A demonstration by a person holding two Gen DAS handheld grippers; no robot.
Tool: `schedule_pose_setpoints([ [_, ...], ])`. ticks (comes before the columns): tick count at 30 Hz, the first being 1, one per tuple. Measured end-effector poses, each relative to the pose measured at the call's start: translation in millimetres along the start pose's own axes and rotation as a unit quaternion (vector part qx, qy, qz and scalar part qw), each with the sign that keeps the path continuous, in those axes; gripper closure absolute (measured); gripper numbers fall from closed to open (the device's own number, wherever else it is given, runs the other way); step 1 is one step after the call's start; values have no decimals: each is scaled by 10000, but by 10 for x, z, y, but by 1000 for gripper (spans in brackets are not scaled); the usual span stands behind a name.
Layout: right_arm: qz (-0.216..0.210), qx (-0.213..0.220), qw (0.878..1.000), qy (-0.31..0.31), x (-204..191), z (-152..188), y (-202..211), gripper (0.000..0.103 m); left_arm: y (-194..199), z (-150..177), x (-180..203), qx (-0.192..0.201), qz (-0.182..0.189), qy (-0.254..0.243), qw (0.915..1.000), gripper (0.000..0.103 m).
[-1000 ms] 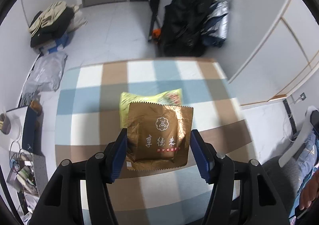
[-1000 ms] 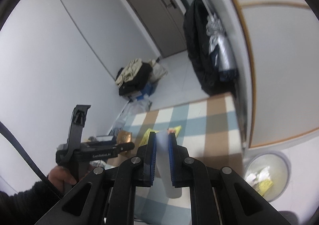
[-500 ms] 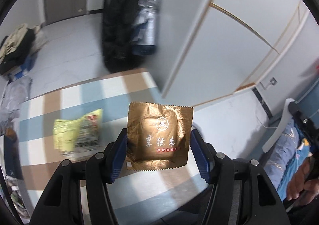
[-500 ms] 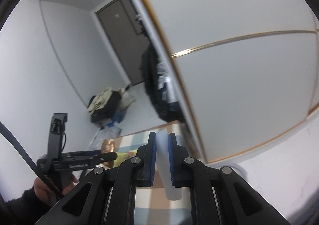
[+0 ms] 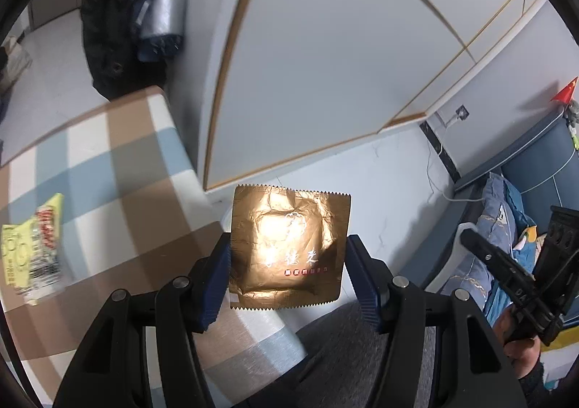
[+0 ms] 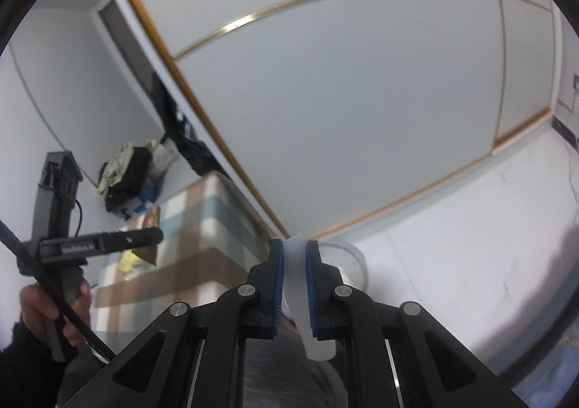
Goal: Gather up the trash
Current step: 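Lift the brown pouch with the left gripper and carry it over the bin, then open the left gripper to drop the brown pouch into the bin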
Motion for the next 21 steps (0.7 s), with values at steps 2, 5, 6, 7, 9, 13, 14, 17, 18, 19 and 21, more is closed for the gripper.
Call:
schedule_pose_setpoints([
  [2,56,-119,9999,-100,102,15,-120,92,-117,-14,4,-104,26,9,9999,46],
  [5,112,-356,9991,-185,240,66,-328,92,-224,-39,10,-214,11,-16,9998,46],
  [6,124,-425,9988,-194,288,80,-408,92,-273,-50,1,-257,9,-4,9997,46],
  [7,118,-511,9984,-202,311,90,-491,92,-323,-57,-9,-305,10,16,9995,46],
  [9,102,-656,9975,-224,342,115,-638,92,-404,-66,-4,-380,-1,29,9993,46],
  [13,-89,-941,9949,-363,333,146,-943,91,-551,-75,-8,-540,-39,49,9985,46],
  [14,-187,-1017,9938,-417,312,146,-1033,89,-573,-79,-4,-573,-44,57,9983,46],
  [17,-439,-1176,9905,-565,266,137,-1273,85,-645,-83,-2,-676,-69,74,9977,46],
  [18,-515,-1233,9891,-618,252,138,-1339,83,-672,-81,-2,-703,-76,83,9975,46],
  [19,-548,-1294,9879,-655,246,144,-1401,83,-699,-84,-5,-735,-80,89,9972,46],
  [21,-595,-1442,9851,-728,256,168,-1507,81,-739,-83,-10,-781,-111,107,9968,46],
])
Point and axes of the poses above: each gripper's, at about its wrist camera, not at the fingertips, and y roughly against the way its jaws point, x to its right, z to its underside, the point moved 10 cm from there along -y, roughly the way its jaws point, and after that the axes turned 9 degrees about -y, right-handed, at the moved point
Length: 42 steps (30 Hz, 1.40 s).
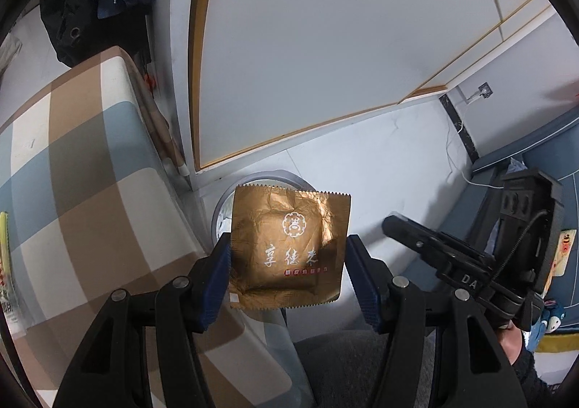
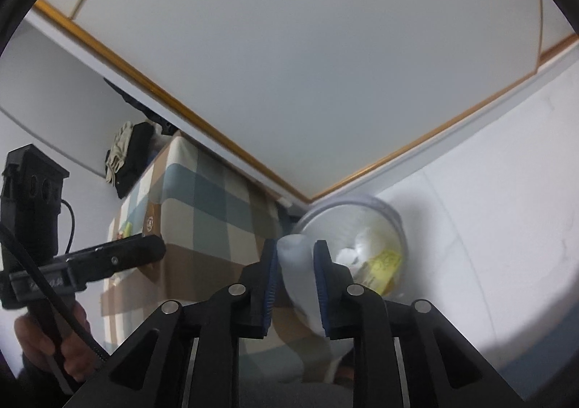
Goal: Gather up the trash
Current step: 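Open the left gripper to drop the brown pouch into the bin, then move both tools back to the yellow bag on the table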
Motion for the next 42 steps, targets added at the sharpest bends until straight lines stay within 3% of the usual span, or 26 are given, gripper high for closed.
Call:
schedule_pose_setpoints([
  [1,-58,-99,9999,-51,29,3,-34,79,-21,-7,4,-24,10,15,10000,46],
  [3,9,-160,9998,-138,88,-2,-95,57,-70,-28,17,-70,12,21,10000,46],
  [9,40,-105,9995,-300,274,22,-48,47,-242,-63,82,-275,-52,-86,9996,46],
  [18,169,107,9983,-538,517,-11,127,36,-489,-25,144,-707,-93,-165,9973,46],
  [25,272,50,9975,-658,567,-17,135,35,-783,-19,181,-1167,-248,-263,9925,46],
  [29,365,71,9961,-801,639,-29,154,33,-890,-49,230,-1318,-276,-294,9905,35],
  [35,465,154,9951,-855,686,-18,176,27,-932,-56,232,-1359,-388,-394,9892,24],
  [42,531,231,9954,-761,667,-26,255,25,-795,-105,126,-1066,-455,-203,9931,24],
])
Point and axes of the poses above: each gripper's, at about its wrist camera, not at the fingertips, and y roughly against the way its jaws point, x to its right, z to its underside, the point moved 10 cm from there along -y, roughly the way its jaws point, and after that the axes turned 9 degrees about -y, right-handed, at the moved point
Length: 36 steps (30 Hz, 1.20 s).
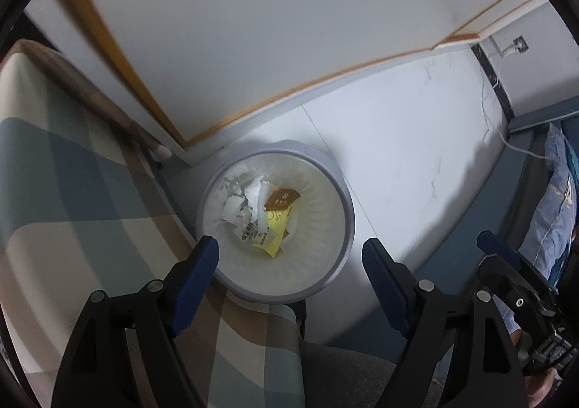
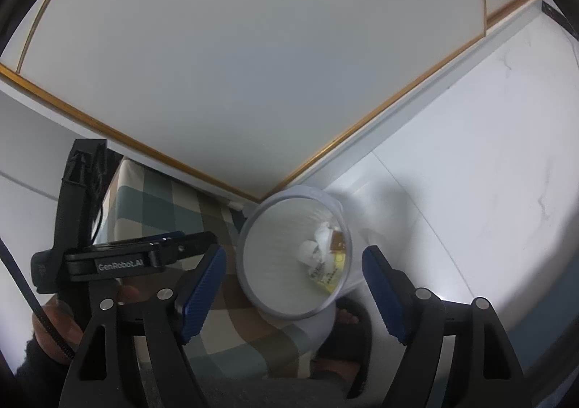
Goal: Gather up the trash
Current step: 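Move both tools back to the yellow bag on the table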
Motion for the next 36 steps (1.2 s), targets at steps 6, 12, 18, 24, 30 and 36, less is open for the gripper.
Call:
schedule_pose_setpoints([
  [6,-18,200,9998,-53,-73,0,135,24,392,-30,-55,814,-214,154,9963,24],
  [12,-63,505,9986,125,-272,2,359,24,825,16,-132,1412,-308,266,9891,24],
  [18,-205,777,9956,483,-594,32,613,24,1263,118,-260,1890,-523,283,9802,24],
  [24,-462,1336,9858,904,-1075,72,923,24,1663,325,-509,2416,-591,615,9666,24],
  [30,-827,1593,9739,1391,-1652,188,1127,24,2062,597,-908,2932,-916,942,9470,24],
  [36,-1108,1493,9656,1820,-2172,411,1101,24,2332,905,-1313,3251,-1132,1320,9296,24],
])
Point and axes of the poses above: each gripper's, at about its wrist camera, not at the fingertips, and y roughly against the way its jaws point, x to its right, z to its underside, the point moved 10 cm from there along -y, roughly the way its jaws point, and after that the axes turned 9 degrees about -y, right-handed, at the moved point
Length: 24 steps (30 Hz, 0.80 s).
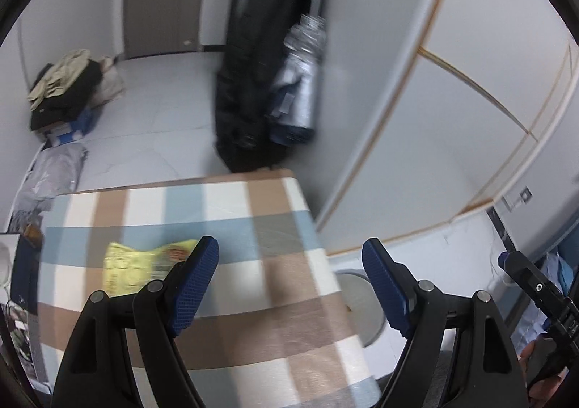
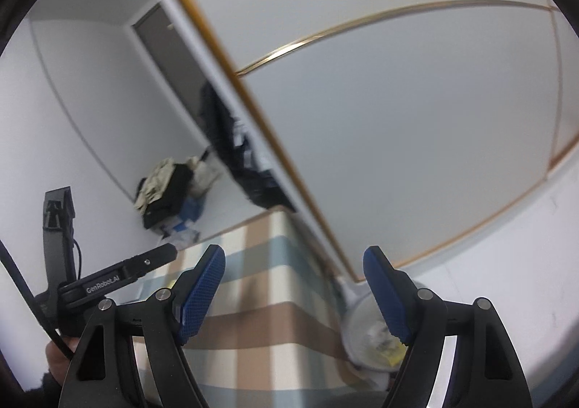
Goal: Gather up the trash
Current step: 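Move both tools back to the yellow bag on the table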
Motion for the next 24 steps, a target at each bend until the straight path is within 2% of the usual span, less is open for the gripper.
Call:
schedule_pose_setpoints([
  [3,-102,-42,9998,148,-212,65,-109,24,111,2,-284,119,-213,102,9996,24],
  [6,-363,-134,9987,331,-483,188,-220,24,214,19,-523,209,-259,257,9991,24],
  [13,-526,-338,9948,799,-1000,456,-546,24,323,89,-1099,243,-409,510,9976,24],
  [18,-512,-562,9930,908,-1172,567,-859,24,257,175,-1485,275,-443,684,9963,24],
  [24,-375,-1021,9887,1031,-1310,758,-1332,28,-13,385,-1920,41,-445,1010,9939,24],
])
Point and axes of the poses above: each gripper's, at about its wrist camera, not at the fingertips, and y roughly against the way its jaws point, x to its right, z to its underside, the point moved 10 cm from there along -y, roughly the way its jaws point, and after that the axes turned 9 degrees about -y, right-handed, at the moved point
